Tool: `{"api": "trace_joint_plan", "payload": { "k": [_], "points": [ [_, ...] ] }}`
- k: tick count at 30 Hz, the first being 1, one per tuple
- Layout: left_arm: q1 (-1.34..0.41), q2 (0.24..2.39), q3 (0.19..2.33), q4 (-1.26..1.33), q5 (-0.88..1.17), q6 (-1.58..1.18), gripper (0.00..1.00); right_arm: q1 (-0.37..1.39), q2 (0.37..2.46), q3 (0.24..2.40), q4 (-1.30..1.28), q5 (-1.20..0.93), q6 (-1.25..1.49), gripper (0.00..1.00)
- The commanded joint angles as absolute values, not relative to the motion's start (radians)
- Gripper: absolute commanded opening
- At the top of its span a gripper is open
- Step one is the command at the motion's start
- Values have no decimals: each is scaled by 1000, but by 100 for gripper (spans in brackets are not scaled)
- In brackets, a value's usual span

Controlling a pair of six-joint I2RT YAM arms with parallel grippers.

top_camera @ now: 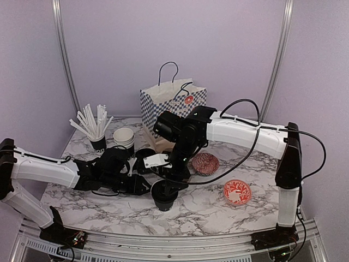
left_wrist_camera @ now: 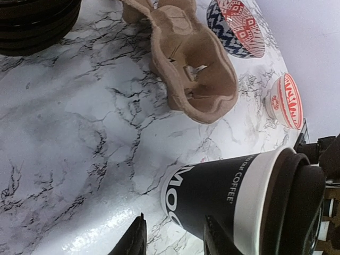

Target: Pack the takeout coffee

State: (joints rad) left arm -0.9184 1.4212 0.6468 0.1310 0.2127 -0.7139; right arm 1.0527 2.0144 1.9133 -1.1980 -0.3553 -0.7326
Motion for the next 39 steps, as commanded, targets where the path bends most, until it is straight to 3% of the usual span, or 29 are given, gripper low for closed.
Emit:
{"api": "trace_joint_plan", "payload": {
  "k": [1,5,12,28,39],
  "points": [
    [-916,1370,682,-23,117,-700,38,1061,1969,1956,-1197,-335,-719,95],
    [-913,1269,709,-135,39,-704,42,1043,1886,1882,-1145,-344,-693,99],
    [-913,1226,700,-133,83,-707,44,1035,1768,1638,-962,-331,-669,99],
    [-913,1438,666,153,169,-725,38,1038,1871,1699,-957,-316,-662,99],
    [-913,1495,679,202,205,-721,37,1038,1902,1723,-947,-295,-654,95]
  ]
}}
